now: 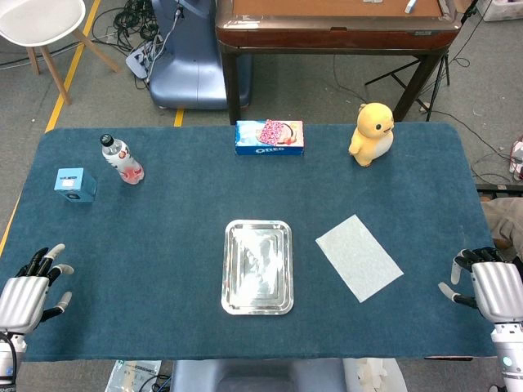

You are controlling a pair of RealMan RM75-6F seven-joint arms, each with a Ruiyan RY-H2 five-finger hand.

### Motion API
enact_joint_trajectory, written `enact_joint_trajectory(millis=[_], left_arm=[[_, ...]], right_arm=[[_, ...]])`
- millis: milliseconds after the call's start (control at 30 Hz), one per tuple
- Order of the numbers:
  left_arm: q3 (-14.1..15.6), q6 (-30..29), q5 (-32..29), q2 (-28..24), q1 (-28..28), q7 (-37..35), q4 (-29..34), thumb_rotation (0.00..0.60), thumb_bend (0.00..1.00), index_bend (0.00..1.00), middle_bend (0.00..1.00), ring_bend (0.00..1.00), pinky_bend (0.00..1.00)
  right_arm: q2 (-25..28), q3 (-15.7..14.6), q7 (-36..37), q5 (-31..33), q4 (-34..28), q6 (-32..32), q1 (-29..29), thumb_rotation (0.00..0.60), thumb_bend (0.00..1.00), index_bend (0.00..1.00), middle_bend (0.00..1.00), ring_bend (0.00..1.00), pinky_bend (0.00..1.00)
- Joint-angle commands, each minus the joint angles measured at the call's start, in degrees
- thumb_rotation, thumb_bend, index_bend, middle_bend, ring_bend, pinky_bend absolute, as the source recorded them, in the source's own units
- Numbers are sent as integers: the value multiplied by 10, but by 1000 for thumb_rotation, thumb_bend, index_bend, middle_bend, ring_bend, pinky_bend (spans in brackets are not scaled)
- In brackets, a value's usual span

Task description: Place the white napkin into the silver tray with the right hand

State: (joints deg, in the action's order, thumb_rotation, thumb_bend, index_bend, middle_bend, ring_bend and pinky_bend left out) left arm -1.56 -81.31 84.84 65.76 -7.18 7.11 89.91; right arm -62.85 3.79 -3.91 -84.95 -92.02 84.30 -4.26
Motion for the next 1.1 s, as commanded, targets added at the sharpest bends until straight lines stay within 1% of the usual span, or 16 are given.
enact_joint_trajectory(millis=[33,200,233,267,333,367,400,467,500,567,633,733,833,867,967,1100], left_arm=[[1,5,-3,1,-1,-2,-1,600,296,399,106,77,270],[3,7,-4,2,-1,-5,-4,600,296,406,106,78,288],[2,6,-5,1,-1,-6,-5,600,295,406,106,78,289],[1,6,-7,1,0,-7,-5,600,295,407,106,78,288],[0,5,-11,0,2,-9,-5,600,295,407,106,78,288],[0,4,-13,-2,3,-11,-3,600,295,407,106,78,288],[-1,3,-15,-3,3,-12,-1,600,295,408,106,78,289],[-2,0,-15,-5,4,-14,1,600,295,408,106,78,289],[-2,-1,-14,-7,5,-14,1,600,296,408,106,78,289],[-2,-4,-14,-9,6,-16,2,600,295,408,106,79,289],[-3,-7,-15,-11,8,-18,4,600,295,408,106,79,289],[-2,-11,-14,-14,11,-17,8,600,296,408,106,79,289],[-3,-18,-13,-17,14,-13,13,600,296,408,106,79,289],[-3,-20,-13,-18,15,-12,15,600,296,408,106,79,289],[-4,-22,-12,-20,16,-11,18,600,296,408,106,79,289],[-3,-20,-13,-22,16,-11,19,600,295,409,106,79,289]], right_arm=[[0,1,1,2,1,-2,-1,600,0,668,501,391,275],[-5,3,-1,5,5,-9,-6,600,0,668,501,391,278],[-6,4,-3,6,6,-10,-7,600,0,667,501,391,296],[-9,5,-4,5,8,-11,-9,600,0,663,503,392,346],[-16,7,-7,1,14,-9,-12,600,0,653,521,421,481],[-23,8,-8,-4,20,-6,-14,600,0,646,552,463,572],[-28,8,-8,-8,25,-3,-14,600,0,642,576,495,615],[-38,7,-8,-18,34,4,-16,600,0,630,649,632,735],[-45,7,-9,-28,41,10,-18,600,0,626,669,682,774],[-56,4,-13,-47,56,19,-21,600,0,613,752,822,876],[-63,2,-17,-63,66,25,-25,600,0,586,842,900,927],[-71,-4,-28,-84,79,24,-34,600,0,511,933,978,979],[-75,-12,-37,-103,85,15,-43,600,0,403,990,1000,1000],[-78,-15,-40,-109,87,13,-46,600,0,357,998,1000,1000],[-84,-24,-53,-121,90,7,-50,600,0,276,1000,1000,1000],[-93,-34,-67,-127,94,-3,-51,600,0,260,1000,1000,1000]])
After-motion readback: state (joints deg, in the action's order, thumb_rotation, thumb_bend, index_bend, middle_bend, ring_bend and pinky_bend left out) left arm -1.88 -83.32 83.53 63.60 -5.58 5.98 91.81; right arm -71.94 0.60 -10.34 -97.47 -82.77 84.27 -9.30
